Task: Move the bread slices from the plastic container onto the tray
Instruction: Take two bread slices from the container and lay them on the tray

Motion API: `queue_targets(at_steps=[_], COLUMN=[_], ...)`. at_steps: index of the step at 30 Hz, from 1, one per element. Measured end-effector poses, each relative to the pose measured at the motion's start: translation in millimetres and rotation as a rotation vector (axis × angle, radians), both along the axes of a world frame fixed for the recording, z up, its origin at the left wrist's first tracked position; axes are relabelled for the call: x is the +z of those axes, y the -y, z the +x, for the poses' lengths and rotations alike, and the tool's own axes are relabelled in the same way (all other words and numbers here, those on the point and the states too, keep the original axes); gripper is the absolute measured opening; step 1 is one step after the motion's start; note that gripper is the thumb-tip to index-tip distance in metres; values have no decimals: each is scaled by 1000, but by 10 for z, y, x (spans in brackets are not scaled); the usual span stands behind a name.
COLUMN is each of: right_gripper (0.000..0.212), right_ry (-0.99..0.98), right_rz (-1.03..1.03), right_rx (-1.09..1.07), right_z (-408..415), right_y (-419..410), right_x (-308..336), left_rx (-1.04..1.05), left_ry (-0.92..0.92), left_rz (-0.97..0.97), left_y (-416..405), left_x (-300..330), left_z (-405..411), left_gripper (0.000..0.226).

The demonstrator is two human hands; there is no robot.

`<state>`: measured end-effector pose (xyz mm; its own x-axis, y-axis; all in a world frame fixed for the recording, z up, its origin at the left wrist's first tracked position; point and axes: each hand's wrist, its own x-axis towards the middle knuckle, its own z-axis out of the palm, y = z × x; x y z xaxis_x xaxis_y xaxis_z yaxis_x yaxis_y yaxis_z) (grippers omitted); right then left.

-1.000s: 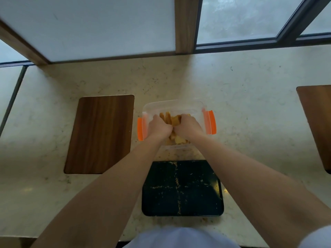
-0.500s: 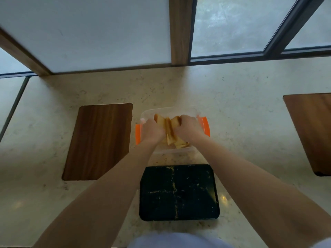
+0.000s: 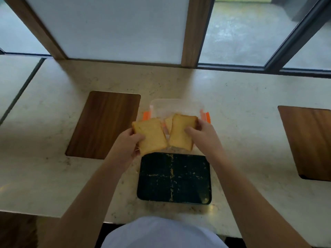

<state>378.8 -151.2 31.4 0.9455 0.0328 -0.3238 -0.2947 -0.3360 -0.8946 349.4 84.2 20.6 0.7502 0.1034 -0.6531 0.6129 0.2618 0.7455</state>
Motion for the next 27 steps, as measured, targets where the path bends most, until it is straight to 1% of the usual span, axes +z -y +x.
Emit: queue_targets(at_steps=[2,5,9,11,14,16,17,20,21,23,24,25,27], right_gripper=[10,13,45,52,50,50,47,30,31,45,49,48,34], right_ry=[-35,-68,-173,-218,-247,-207,-194,-189,-196,-238,-262,-269,-202], right_rz=[22,-23,-197,-284,-385,-468,-501,-627,-684,-778,-809,-826,-848], right_rx=[25,124,272,299,382,517,586,814,901,1056,1100,1114,1072], right_z=[-203,-483,-656,-629,-543,-454,-397,-191,-131,-37,-2,23,61], right_y=[-58,-107,-163,-240,-371,-455,-509,-725,-803,-944,-998,-1040,-1097], right_x=[-120,-399,-806,-946,-1069,-1095,-1078,-998,-980,-969,-979,-997,-1018], left_rx=[21,92,161,145,110,97,94,70,53,24,16,10,9], left_ry=[-66,-127,-161,-173,-186,-189,-188,-183,-184,-182,-181,-181,-175], left_rz=[28,28,38,40,59,81,89,129,153,190,194,192,182], left_y=[-97,-202,-267,-285,-311,-341,-356,-385,-391,-398,-399,-397,-394], left_x=[-158,-393,-644,-713,-744,-754,-757,-761,-760,-757,-757,-759,-756], left_z=[-273,-716,-1207,-1367,-1507,-1549,-1555,-1556,-1554,-1539,-1533,-1530,-1526], left_gripper=[49,51,44,42,38,38,37,35,36,35,34,32,28])
